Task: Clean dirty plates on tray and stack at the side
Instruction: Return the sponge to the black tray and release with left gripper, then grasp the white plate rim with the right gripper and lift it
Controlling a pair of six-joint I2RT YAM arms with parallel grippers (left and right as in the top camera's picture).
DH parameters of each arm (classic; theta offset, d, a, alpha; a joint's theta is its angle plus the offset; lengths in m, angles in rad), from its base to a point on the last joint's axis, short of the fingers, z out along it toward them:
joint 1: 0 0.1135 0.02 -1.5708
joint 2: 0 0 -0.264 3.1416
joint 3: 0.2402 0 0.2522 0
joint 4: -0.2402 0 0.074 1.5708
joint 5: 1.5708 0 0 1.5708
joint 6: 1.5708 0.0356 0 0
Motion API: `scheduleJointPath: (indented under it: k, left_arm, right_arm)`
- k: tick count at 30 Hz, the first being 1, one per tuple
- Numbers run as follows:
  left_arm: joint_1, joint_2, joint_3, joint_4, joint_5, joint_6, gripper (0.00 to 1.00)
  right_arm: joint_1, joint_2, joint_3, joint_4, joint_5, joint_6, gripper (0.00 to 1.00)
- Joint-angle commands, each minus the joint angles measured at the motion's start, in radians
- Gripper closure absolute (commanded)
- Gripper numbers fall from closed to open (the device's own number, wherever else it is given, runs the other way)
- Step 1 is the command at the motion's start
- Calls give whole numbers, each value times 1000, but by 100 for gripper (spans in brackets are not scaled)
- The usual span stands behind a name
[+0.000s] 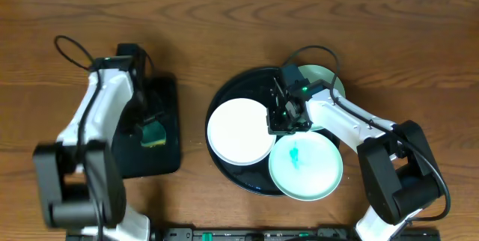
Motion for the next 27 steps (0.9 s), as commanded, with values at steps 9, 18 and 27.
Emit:
scheduleJointPath:
  k: [9, 18, 27]
  left_arm:
    - [-11, -387, 18, -132, 64, 5, 21]
    - [-10, -447, 17, -133, 64, 5, 20]
    - [-11, -447, 17, -136, 64, 5, 20]
  right_arm:
    - [0, -39, 37, -56, -35, 23, 98]
    - [-61, -201, 140, -231, 10, 39, 99]
    - [-204, -240, 213, -516, -200, 27, 98]
